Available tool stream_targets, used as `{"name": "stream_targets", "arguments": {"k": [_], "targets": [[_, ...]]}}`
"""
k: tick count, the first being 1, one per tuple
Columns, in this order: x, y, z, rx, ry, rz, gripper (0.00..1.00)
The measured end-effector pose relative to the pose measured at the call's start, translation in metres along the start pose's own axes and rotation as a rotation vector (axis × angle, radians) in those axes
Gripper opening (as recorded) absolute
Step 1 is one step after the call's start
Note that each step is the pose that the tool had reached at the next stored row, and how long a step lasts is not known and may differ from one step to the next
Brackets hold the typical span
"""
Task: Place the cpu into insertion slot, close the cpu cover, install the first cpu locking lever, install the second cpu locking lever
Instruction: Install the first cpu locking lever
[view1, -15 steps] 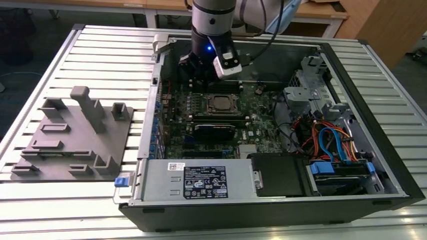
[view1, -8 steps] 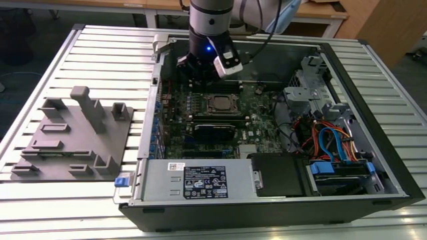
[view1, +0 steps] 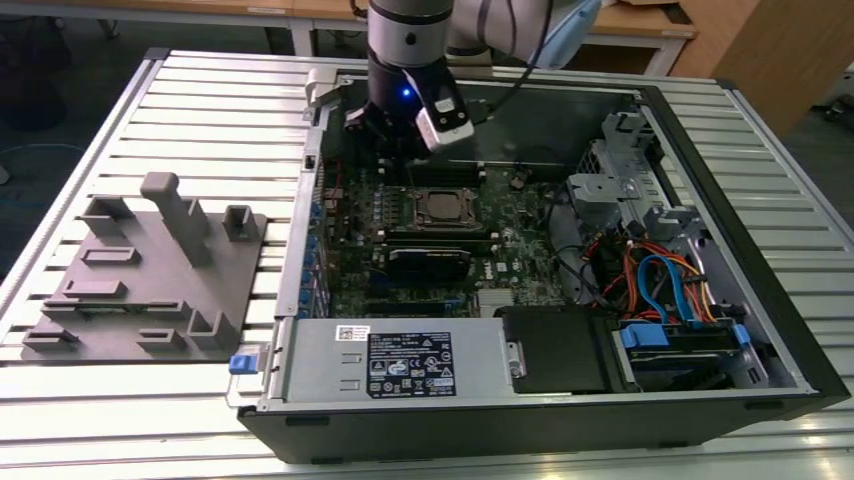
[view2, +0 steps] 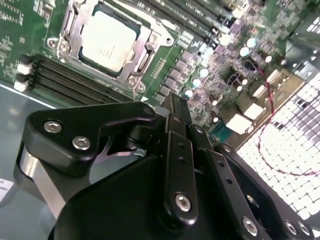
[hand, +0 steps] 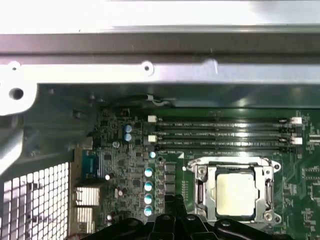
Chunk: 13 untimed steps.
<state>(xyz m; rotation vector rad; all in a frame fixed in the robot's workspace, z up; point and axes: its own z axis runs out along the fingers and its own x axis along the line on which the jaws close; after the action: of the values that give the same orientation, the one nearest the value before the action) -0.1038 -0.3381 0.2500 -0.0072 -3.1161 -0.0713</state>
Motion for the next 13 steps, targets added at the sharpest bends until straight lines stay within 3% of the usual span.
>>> {"name": "stream_targets", "arguments": {"k": [13], "targets": [[0.0003,0.0169,0.0008,0.0006,0.0008,-0.024,0.10]]}}
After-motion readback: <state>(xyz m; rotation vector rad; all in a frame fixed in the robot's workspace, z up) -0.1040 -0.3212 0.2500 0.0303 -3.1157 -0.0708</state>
